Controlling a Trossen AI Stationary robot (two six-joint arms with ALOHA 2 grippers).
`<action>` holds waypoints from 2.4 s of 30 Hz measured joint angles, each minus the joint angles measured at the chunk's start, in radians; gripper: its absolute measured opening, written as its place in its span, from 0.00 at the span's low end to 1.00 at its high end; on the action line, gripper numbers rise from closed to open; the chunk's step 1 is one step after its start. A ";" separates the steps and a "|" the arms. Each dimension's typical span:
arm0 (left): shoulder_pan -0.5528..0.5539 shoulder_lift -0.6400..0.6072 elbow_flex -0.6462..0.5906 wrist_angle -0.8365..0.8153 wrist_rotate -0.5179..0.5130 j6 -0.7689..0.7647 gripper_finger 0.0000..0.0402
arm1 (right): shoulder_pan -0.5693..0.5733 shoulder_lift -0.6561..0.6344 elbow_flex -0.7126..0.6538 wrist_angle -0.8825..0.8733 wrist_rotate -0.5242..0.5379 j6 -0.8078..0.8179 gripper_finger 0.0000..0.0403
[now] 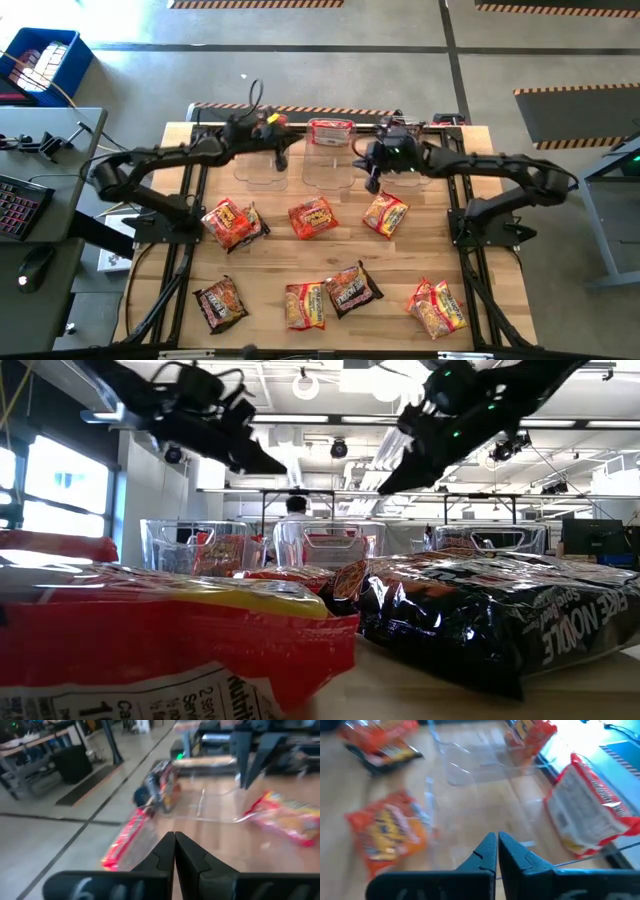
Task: Sort Maruchan noodles
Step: Put the black noodle pack into the right transparent bin
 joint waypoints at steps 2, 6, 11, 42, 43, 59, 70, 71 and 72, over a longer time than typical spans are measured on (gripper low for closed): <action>-0.029 -0.040 -0.059 0.061 0.004 -0.039 0.01 | 0.037 -0.043 -0.035 0.005 0.002 0.055 0.00; -0.094 -0.080 -0.146 0.132 0.005 -0.093 0.01 | 0.121 -0.093 -0.078 0.005 0.017 0.145 0.00; -0.186 -0.084 -0.208 0.155 0.005 -0.126 0.01 | 0.245 -0.096 -0.085 -0.001 0.079 0.177 0.00; -0.660 0.056 -0.215 0.221 -0.190 -0.406 0.01 | 0.933 0.258 -0.085 0.101 -0.095 0.676 0.00; -0.664 0.072 -0.205 0.221 -0.191 -0.406 0.01 | 0.934 0.268 -0.085 0.106 -0.089 0.684 0.00; -0.670 0.334 -0.002 0.218 -0.182 -0.428 0.01 | 0.746 0.284 -0.085 -0.045 0.187 0.435 0.00; -0.667 0.501 0.202 0.052 -0.041 -0.588 0.19 | 0.678 0.208 -0.085 -0.097 0.219 0.306 0.00; -0.667 0.514 0.225 0.022 -0.041 -0.589 0.21 | 0.690 0.186 -0.085 -0.112 0.232 0.311 0.00; -0.667 0.522 0.245 -0.010 -0.041 -0.589 0.23 | 0.701 0.159 -0.085 -0.131 0.248 0.319 0.00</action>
